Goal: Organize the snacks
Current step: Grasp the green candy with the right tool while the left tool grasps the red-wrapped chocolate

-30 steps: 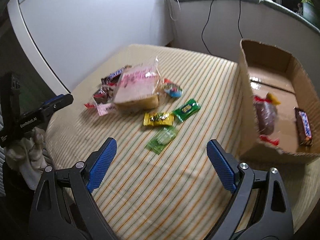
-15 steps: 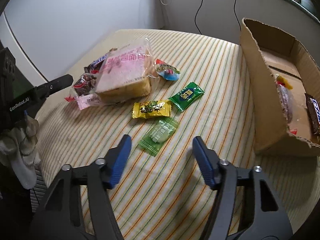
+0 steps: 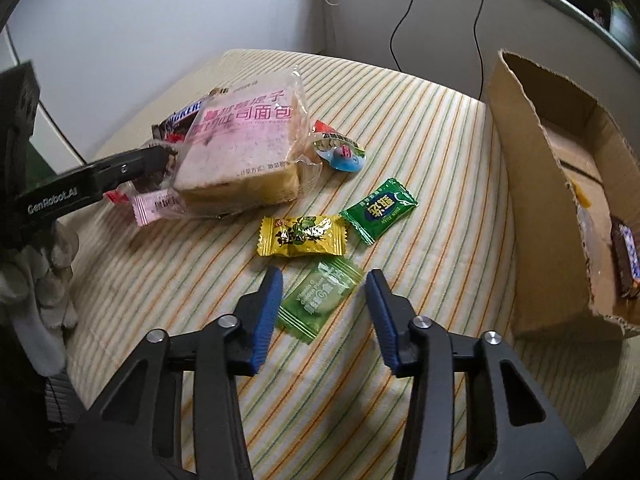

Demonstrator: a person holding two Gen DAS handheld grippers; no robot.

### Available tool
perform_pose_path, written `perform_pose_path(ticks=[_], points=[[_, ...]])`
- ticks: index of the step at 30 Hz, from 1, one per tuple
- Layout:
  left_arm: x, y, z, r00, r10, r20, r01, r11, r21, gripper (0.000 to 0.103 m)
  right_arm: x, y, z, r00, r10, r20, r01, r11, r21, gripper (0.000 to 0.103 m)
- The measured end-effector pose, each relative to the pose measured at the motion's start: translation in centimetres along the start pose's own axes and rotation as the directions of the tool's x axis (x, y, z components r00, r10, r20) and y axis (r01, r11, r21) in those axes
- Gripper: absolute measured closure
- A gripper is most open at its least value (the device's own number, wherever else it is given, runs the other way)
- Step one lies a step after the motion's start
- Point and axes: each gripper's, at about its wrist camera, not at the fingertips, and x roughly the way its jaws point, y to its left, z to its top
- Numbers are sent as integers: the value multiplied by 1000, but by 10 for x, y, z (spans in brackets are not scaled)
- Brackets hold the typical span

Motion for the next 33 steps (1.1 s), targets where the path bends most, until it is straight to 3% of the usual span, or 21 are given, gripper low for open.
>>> perform_pose_path(ticks=[6,24,33], points=[[5,-2,0,1000,8,-19,-8,1000,14,65,-2,1,-1,1000,-18,-4,17,999,-43,80],[-21,-1,1,999,23,47,-22,1000,-12,69,-28,-22,-8,998,32,49,-32,999,1,81],[-31,-20,13,996,-5,85,4,1000,13,69,-48,-31,-7,994,47,95,-49,999,18,81]])
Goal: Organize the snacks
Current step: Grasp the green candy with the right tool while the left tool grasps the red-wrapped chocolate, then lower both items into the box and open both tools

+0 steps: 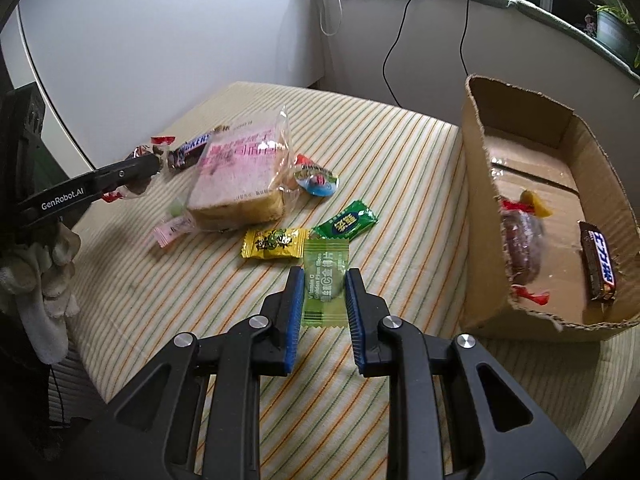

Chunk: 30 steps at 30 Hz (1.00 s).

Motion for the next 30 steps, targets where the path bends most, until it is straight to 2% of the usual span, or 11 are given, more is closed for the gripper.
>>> perform_pose_path(ticks=[8,15,24,30], points=[[10,-35,17,998,-55,12,55,997,48,69,-28,-19,9,998,7,64,-9,999,30,81],[26,-82,32,993,-122,7,120,987,109,69,-53,-56,16,992,-33,121,22,996,92,81],[52,-139,47,978,-205,-27,207,964,169,69,-71,-111,11,985,-107,136,82,981,177,81],[75,-177,56,971,-233,-52,239,949,206,69,-72,-140,7,983,-131,126,102,972,212,81]])
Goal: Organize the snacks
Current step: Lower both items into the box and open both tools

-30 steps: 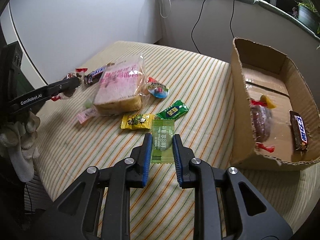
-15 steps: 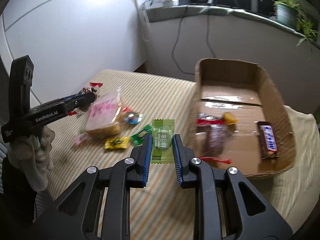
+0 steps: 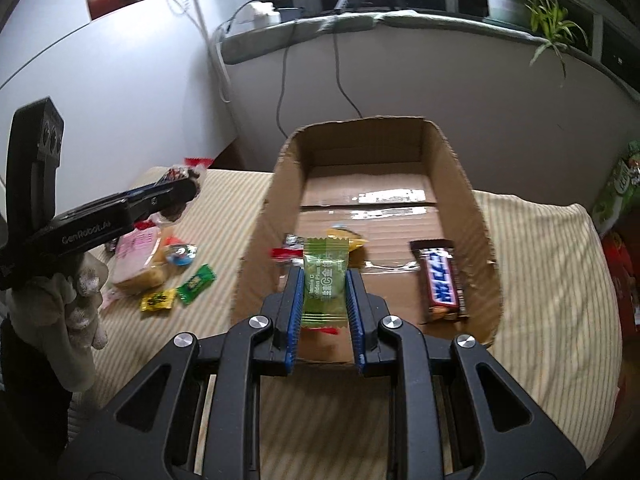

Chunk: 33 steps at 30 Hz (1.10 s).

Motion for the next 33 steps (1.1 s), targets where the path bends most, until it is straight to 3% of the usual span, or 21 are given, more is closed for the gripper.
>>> perform_pose_path(ticks=[14,33], points=[[71,-56,20,994,-12,-109,26,992,128,69,24,-31,1,999,3,-40,-2,999,39,81],[85,-71,17,989,-12,-145,35,987,158,65,35,-33,2,997,1,-72,2,999,36,81]])
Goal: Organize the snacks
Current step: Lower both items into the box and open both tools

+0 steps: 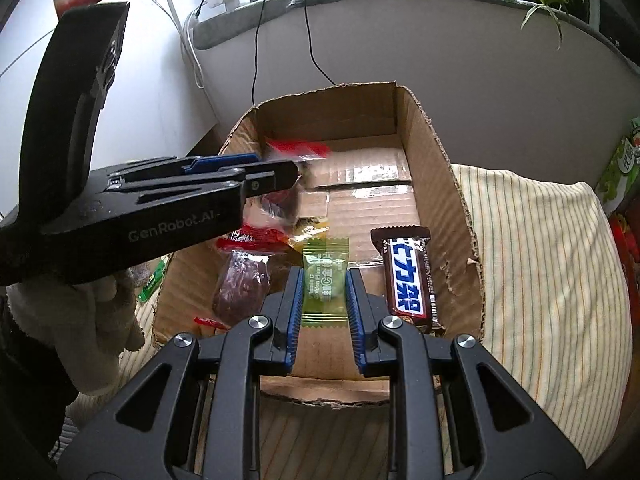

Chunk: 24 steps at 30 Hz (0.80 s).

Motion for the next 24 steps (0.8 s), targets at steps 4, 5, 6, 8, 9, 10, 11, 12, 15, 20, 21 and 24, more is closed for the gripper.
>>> perform_pose_path(ticks=[4,5,6,8,9,10,11,12,15,20,21,24], points=[[-3,0,1,1000,0,8,0,1000,-3,62,-1,1,-1,1000,-13,0,13,1000,-7,73],[-4,1,1,1000,1,9,-1,1000,-5,62,-2,2,-1,1000,-16,2,16,1000,-8,65],[-5,1,1,1000,1,10,-1,1000,-7,62,-3,2,-1,1000,-19,5,19,1000,-10,55],[-7,3,1,1000,1,16,-1,1000,-13,62,-5,3,-2,1000,-26,12,26,1000,-15,40],[-9,5,1,1000,1,19,-1,1000,-17,62,-7,4,-2,999,-28,18,29,999,-19,35],[-10,5,1,1000,0,21,0,1000,-21,61,-8,5,-3,999,-29,22,29,999,-22,33],[-12,6,1,1000,-1,24,1,1000,-23,58,-9,6,-3,999,-28,25,29,999,-26,31],[-14,6,1,1000,0,28,1,1000,-25,56,-11,8,-3,999,-29,26,30,999,-29,29],[-21,8,1,999,4,40,-2,999,-33,52,-14,11,-3,999,-31,32,32,999,-31,22],[-39,16,-1,997,12,72,-7,998,-68,32,-19,15,-2,999,-27,37,28,999,-28,21],[-44,18,-1,997,13,81,-7,997,-76,32,-20,17,-2,999,-25,39,27,999,-30,21],[-56,25,-3,995,24,97,-15,996,-91,31,-27,23,-3,999,-14,46,15,999,-36,15]])
